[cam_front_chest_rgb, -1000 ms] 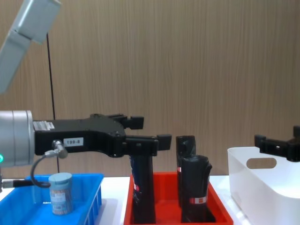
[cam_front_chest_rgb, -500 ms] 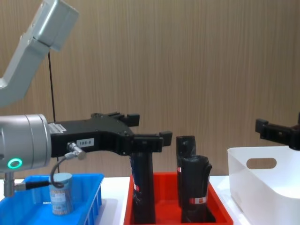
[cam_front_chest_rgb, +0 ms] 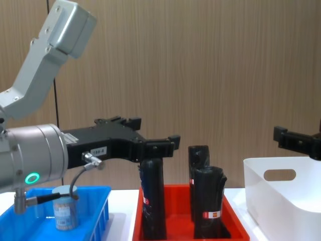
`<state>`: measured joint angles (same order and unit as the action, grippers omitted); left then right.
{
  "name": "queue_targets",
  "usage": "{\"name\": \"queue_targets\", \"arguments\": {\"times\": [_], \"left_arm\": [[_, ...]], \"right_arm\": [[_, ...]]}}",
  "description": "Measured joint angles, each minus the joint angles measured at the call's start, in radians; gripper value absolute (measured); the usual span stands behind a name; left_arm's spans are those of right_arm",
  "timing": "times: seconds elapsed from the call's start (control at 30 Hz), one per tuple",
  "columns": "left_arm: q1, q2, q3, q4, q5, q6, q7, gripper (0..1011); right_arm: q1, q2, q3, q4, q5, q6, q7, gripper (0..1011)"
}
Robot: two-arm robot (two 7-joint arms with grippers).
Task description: Pick the cotton swabs from the blue box and place them into the white box.
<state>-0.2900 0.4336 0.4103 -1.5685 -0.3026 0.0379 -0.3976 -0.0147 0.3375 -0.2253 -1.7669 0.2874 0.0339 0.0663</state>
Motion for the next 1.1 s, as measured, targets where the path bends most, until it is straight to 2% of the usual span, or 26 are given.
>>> {"name": "queue_targets", "arguments": {"times": [0.8,1.1], "left_arm": [[0.044,-0.043,0.037,-0.048,0.084,-0.02,0.317,1004],[0.053,-0.051,0.044,-0.058,0.101,-0.024,0.38,1004]], "right_arm": [[0.0,0.0,-0.001,0.0,0.0,0.0,0.001,1001],[0.0,0.0,0.0,0.0,0.0,0.0,0.001,1001]]}}
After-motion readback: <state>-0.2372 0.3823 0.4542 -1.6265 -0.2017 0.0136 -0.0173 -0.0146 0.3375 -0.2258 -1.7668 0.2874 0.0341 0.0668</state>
